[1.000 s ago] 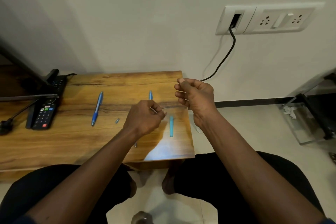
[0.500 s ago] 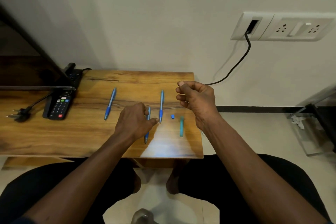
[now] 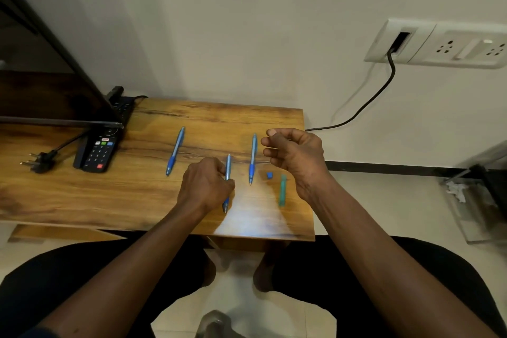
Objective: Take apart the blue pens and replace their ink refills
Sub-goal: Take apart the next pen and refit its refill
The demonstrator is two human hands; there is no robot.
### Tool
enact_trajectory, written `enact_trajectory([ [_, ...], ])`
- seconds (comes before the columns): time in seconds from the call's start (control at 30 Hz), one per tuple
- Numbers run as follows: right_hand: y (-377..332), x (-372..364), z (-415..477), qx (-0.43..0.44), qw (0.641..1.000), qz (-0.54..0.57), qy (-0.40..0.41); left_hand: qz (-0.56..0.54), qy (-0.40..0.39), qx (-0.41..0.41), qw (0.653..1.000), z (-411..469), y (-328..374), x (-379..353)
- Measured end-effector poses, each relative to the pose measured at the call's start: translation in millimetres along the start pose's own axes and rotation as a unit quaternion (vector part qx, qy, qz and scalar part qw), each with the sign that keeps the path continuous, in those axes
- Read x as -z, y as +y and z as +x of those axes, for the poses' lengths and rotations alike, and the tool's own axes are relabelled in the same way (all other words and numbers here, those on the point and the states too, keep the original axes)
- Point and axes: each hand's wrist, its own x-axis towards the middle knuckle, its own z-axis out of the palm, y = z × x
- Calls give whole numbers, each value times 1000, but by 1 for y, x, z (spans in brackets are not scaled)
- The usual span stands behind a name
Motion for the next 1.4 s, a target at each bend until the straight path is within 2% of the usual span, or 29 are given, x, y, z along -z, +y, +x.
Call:
enact_trajectory([
  [0.2,-6,-9,-3,8,1000,17,-11,-91,34,-97,991,-8,7,18],
  [0.43,-14,-21,-8,85,995,-19,-39,-166,89,-197,962,-11,1,37],
  [0.73,-10,-40,-17,147,979,-82,-111,-154,111,-222,956,-8,-19,44],
  [0.97,-6,-45,-17,180,970,-120,-106,-148,104,-226,957,-10,-21,48],
  [1.4,-5,-44,-17,171,971,-122,-110,-131,102,-231,959,-10,-24,47],
])
